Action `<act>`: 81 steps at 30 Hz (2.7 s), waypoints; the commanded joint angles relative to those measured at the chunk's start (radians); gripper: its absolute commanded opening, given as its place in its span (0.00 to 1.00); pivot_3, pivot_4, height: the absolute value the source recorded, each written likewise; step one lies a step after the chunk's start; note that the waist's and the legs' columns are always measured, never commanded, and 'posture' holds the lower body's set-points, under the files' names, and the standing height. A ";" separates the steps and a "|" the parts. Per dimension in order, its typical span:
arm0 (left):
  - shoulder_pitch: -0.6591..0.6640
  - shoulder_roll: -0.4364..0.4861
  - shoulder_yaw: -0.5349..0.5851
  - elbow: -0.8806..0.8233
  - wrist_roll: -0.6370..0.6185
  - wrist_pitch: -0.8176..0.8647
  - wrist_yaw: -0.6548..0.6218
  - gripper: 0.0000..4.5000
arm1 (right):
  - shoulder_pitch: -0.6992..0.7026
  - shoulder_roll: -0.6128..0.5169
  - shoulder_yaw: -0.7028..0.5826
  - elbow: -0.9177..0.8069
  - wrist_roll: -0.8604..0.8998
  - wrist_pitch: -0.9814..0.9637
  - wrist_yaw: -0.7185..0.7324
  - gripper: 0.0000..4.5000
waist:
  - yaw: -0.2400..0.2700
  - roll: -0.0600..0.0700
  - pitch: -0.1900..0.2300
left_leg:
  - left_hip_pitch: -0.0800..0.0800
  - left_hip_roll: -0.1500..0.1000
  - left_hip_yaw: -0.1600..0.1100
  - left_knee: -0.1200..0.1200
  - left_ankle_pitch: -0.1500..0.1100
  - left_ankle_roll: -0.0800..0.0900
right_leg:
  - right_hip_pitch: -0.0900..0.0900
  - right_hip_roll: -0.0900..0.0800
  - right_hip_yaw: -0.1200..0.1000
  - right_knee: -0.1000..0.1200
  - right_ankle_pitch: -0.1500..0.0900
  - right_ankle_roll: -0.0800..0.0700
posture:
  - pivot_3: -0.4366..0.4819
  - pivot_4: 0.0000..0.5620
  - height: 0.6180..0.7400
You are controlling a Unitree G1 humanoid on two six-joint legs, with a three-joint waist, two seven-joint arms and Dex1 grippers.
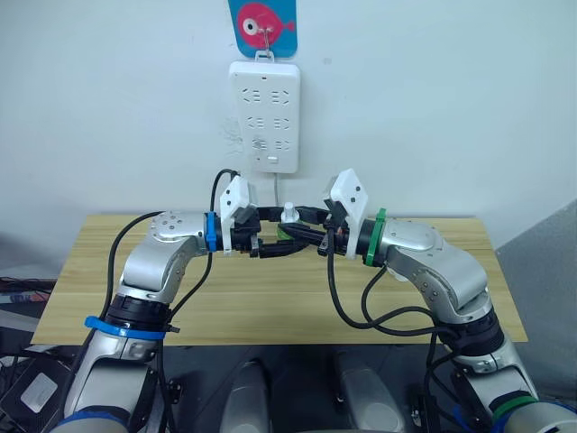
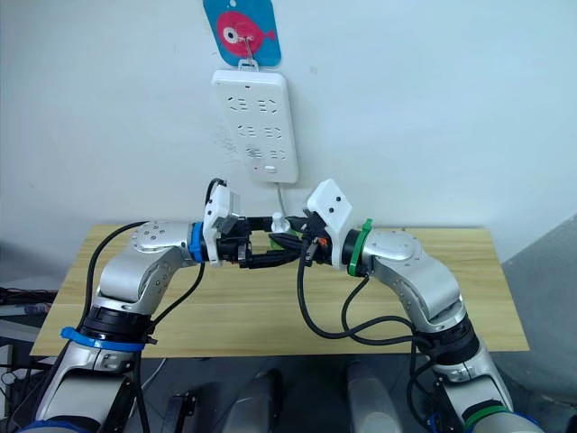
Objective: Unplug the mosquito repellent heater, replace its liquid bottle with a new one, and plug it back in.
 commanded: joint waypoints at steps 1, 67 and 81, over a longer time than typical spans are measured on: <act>-0.014 0.010 0.021 -0.052 -0.034 0.015 -0.014 0.75 | -0.015 -0.002 -0.017 -0.028 0.023 -0.009 0.012 0.24 | -0.001 0.000 0.000 | 0.000 0.000 0.000 0.000 0.000 0.000 | 0.000 0.000 0.000 0.000 0.000 0.000 | 0.29 0.28 0.97; 0.021 0.005 -0.037 0.034 0.100 -0.242 -0.035 0.50 | 0.019 -0.032 0.057 0.019 -0.045 -0.196 0.136 0.23 | -0.024 0.003 -0.021 | 0.004 0.000 0.001 0.002 0.001 0.000 | 0.000 0.001 0.002 0.008 0.000 0.000 | 0.30 0.32 0.97; 0.059 0.051 -0.036 -0.053 0.050 -0.223 -0.123 0.50 | -0.203 -0.218 0.007 0.254 0.021 -0.309 0.635 0.45 | -0.020 0.003 -0.021 | 0.005 0.000 0.000 0.001 0.000 0.001 | 0.002 0.001 0.001 0.007 -0.001 -0.002 | 0.31 0.32 0.97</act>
